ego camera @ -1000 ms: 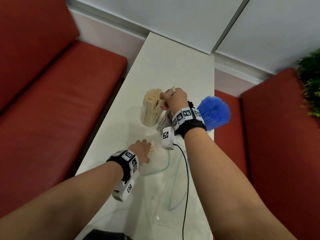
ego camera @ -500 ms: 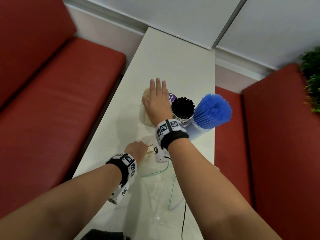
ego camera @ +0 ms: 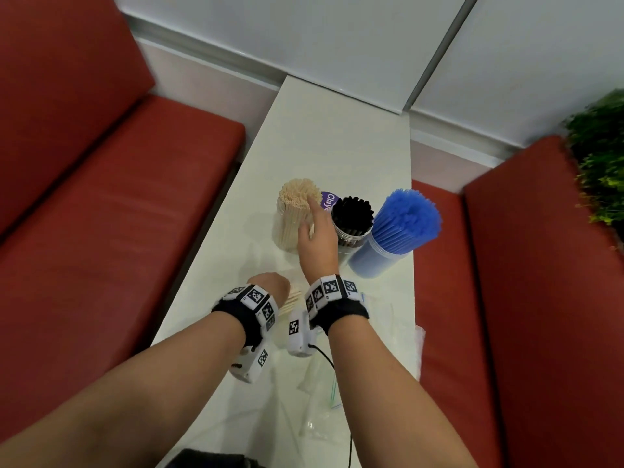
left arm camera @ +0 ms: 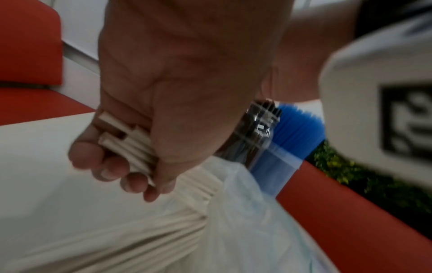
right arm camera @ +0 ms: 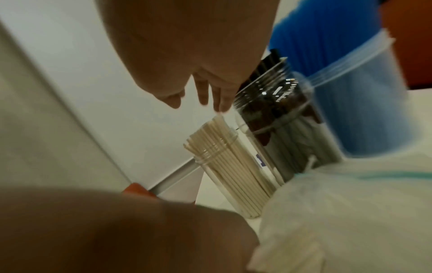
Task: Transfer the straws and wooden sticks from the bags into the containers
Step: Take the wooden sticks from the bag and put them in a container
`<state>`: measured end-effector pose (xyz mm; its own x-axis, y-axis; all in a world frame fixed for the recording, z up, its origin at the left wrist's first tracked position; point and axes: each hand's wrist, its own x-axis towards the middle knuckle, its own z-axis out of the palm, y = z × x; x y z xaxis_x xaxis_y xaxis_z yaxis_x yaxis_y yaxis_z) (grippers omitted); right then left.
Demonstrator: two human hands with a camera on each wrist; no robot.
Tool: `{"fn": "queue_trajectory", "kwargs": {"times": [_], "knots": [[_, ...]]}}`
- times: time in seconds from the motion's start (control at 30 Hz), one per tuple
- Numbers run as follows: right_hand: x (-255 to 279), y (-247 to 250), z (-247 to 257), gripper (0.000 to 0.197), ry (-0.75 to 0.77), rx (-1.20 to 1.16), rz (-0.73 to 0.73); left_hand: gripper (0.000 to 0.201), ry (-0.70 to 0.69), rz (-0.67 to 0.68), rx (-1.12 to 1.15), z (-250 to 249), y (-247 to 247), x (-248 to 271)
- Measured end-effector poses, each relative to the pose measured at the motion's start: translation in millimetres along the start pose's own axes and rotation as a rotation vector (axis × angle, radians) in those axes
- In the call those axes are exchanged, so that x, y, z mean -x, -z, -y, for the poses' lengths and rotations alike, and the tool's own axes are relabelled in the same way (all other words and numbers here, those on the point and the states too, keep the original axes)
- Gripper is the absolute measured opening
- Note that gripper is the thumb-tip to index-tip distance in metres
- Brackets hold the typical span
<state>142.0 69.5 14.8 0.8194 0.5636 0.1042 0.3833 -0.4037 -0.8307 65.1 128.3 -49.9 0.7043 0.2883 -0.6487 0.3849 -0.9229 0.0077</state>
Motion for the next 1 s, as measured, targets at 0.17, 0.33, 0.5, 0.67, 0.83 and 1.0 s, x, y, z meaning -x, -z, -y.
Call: {"fn": "queue_trajectory", "kwargs": {"times": [0.17,0.33,0.5,0.67,0.83,1.0], "knots": [[25.1,18.8,-14.7,0.04,-0.211,-0.181,-0.024,0.034,0.011,-0.021,-0.024,26.5,23.4,26.0],[32.9,36.3,-10.3,0.034,-0.288,-0.235,-0.062,0.039,0.107,0.132,0.024,48.2,77.6,69.7],[39.4,50.0,11.4,0.037,-0.403,-0.225,-0.079,0.034,0.059,0.084,0.153,58.2,127.2,120.1],[43.2,68.6,40.8,0.081,-0.544,-0.745,-0.158,0.043,-0.129,0.002,0.616,59.3,144.7,149.5],[52.0,102.0,79.3,0.044,-0.404,-1.662,-0.002,0.045,-0.45,0.36,1.07,32.0,128.7,155.9],[47.5,126.7,110.0,0.044,-0.238,-1.392,-0.119,0.049,-0.602,0.385,1.651,16.3,104.2,137.2]]}}
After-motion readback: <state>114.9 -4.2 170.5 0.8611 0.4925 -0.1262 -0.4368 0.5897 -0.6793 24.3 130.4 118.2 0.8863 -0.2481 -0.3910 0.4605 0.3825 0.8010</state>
